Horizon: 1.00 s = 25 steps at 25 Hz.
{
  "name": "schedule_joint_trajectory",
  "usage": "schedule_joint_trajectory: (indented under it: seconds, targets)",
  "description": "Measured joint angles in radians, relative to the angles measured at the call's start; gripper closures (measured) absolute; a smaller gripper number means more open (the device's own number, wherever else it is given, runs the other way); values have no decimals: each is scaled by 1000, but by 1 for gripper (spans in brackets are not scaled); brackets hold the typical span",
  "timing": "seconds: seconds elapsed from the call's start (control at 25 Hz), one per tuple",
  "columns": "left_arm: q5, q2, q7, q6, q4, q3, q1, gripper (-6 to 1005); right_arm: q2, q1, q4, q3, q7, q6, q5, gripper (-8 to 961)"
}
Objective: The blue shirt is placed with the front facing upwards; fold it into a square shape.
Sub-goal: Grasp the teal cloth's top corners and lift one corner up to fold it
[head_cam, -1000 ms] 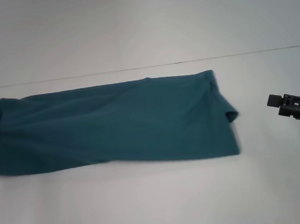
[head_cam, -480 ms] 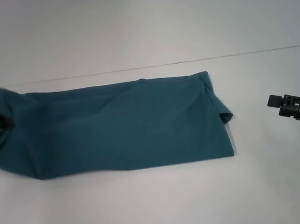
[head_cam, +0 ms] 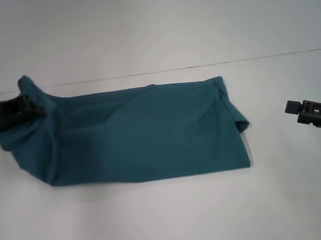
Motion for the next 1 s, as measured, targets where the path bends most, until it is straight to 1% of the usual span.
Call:
schedule_joint_trajectory:
  seconds: [0.12,0.44,0.72,0.88,1.0]
  targets:
    - [-27,0,-3,30,14,1,-15,974,0,1,0,0,0,0,0,7]
    - [-43,-1,-23,90,78,3,-39,975,-2,4,0,0,0,0,0,7]
    - [-85,-11,-24,123,107,7,-58,974,-2,7,0,2,0,1,0,7]
    - [-103,-23,-24,136,118,11,-72,974,-2,9,0,2,0,1,0,7]
    - [-108,-39,-25,136,131,20,-83,974,-3,11,0,2,0,1,0,7]
